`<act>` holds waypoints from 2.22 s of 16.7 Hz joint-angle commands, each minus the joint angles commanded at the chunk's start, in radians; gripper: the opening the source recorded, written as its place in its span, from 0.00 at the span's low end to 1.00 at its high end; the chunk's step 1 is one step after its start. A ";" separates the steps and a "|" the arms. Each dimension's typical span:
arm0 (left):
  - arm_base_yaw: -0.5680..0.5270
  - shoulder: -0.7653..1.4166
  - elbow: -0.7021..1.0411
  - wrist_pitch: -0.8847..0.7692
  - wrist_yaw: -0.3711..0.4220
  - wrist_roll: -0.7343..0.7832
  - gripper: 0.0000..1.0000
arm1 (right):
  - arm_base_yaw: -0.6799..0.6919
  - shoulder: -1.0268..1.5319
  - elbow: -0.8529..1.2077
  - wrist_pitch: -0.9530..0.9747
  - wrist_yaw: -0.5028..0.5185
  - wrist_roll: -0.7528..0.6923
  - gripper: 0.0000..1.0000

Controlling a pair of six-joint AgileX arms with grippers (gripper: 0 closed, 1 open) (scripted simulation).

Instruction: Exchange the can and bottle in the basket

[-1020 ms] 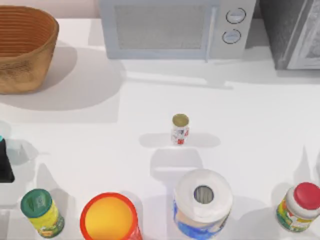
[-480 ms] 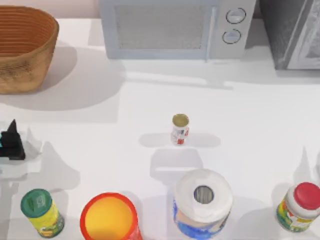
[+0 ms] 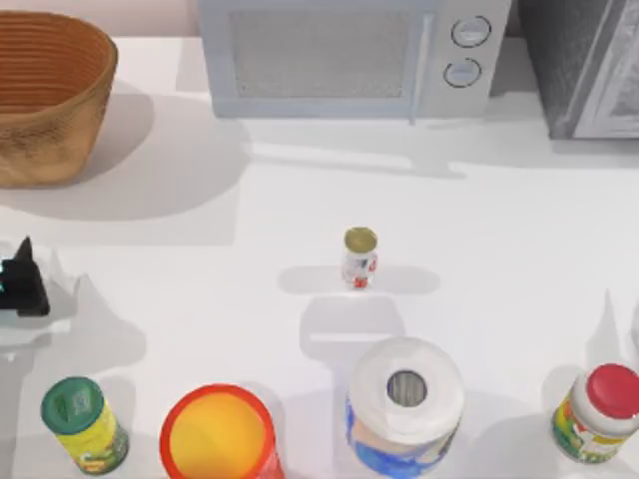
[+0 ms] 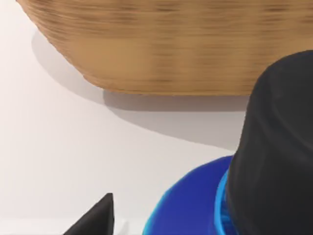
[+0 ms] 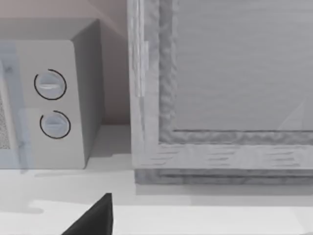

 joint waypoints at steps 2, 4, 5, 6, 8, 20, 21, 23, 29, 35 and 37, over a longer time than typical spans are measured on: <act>0.000 0.000 0.000 0.000 0.000 0.000 0.77 | 0.000 0.000 0.000 0.000 0.000 0.000 1.00; 0.000 0.000 0.000 0.000 0.000 0.000 0.62 | 0.000 0.000 0.000 0.000 0.000 0.000 1.00; 0.000 0.000 0.000 0.000 0.000 0.000 0.55 | 0.000 0.000 0.000 0.000 0.000 0.000 1.00; 0.000 0.000 0.000 0.000 0.000 0.000 0.47 | 0.000 0.000 0.000 0.000 0.000 0.000 1.00; 0.000 0.000 0.000 0.000 0.000 0.000 0.32 | 0.000 0.000 0.000 0.000 0.000 0.000 1.00; 0.000 0.000 0.000 0.000 0.000 0.000 0.00 | 0.000 0.000 0.000 0.000 0.000 0.000 1.00; -0.001 -0.001 -0.001 0.000 0.000 0.001 0.00 | 0.000 0.000 0.000 0.000 0.000 0.000 1.00; 0.006 -0.001 0.006 -0.010 0.001 0.003 0.00 | 0.000 0.000 0.000 0.000 0.000 0.000 1.00; 0.152 -0.057 0.184 -0.281 0.029 0.032 0.00 | 0.000 0.000 0.000 0.000 0.000 0.000 1.00; 0.310 -0.152 0.488 -0.781 0.059 0.039 0.00 | 0.000 0.000 0.000 0.000 0.000 0.000 1.00; 0.328 -0.188 0.595 -0.938 0.043 0.039 0.00 | 0.000 0.000 0.000 0.000 0.000 0.000 1.00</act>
